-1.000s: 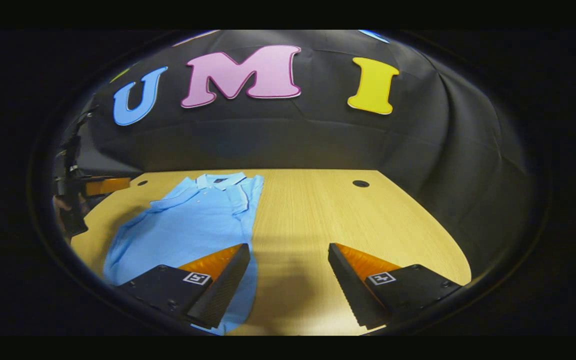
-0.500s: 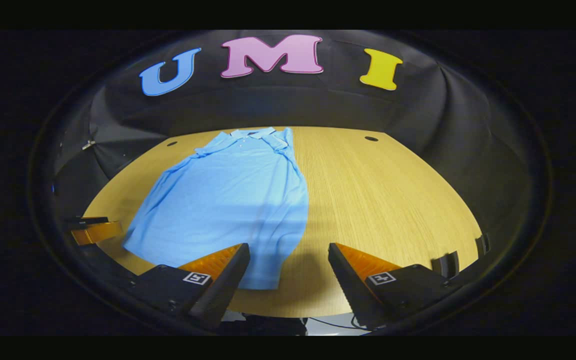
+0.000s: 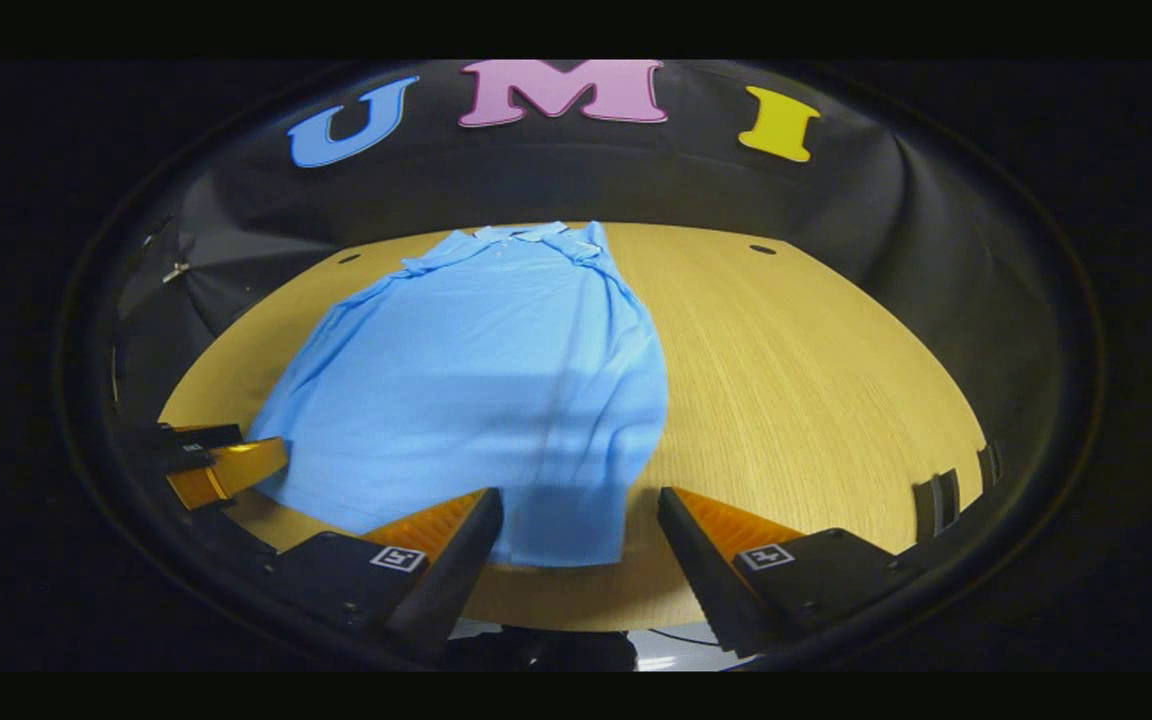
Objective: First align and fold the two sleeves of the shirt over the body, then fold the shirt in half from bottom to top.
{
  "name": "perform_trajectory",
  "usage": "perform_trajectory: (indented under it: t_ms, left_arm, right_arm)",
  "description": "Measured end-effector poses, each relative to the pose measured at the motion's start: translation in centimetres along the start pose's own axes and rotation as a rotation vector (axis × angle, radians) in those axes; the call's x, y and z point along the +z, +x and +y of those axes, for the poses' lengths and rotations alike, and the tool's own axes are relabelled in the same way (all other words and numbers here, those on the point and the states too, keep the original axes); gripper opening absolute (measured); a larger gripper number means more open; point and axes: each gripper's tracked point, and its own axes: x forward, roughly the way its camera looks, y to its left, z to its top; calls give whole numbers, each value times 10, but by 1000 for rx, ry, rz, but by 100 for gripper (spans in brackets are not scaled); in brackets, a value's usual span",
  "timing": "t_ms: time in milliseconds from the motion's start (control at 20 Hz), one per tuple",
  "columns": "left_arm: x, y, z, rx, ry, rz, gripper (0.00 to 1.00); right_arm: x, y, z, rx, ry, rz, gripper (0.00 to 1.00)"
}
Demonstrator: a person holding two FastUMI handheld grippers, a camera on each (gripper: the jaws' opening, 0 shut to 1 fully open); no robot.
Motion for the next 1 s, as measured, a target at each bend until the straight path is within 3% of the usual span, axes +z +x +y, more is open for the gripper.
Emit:
perform_trajectory:
  t_ms: [150, 200, 300, 350, 400, 500, 550, 600, 700, 750, 1000]
  left_arm:
    - [1, 2, -9, 5, -32, 7, 92]
    - [4, 4, -11, 2, -28, 2, 91]
    - [5, 6, -17, -17, -9, -2, 67]
    - [6, 6, -21, -29, 3, -4, 65]
    - [7, 8, -24, -41, 13, -4, 51]
    - [10, 8, -30, -69, 28, -4, 37]
    - [13, 11, -34, -89, 12, -6, 30]
    - [15, 11, -37, -105, -17, -6, 18]
    - [20, 14, -44, -160, -87, -5, 8]
    - [23, 16, -46, -177, -114, -1, 7]
    - [42, 21, -41, -144, -183, -7, 6]
  right_arm:
    - [6, 7, 7, 20, -11, 1, 79]
    - [11, 8, 9, 23, -13, -12, 78]
    - [12, 12, 10, 32, -19, -3, 59]
    - [15, 13, 12, 36, -21, -10, 51]
    - [15, 15, 14, 50, -31, -6, 41]
    - [18, 16, 16, 76, -41, -20, 15]
    - [21, 18, 16, 85, -33, -33, 23]
    - [21, 20, 17, 99, -25, -28, 4]
    - [24, 23, 18, 135, -5, -31, 2]
    - [27, 25, 17, 140, 1, -32, 8]
    - [57, 31, 10, 144, 6, -69, 7]
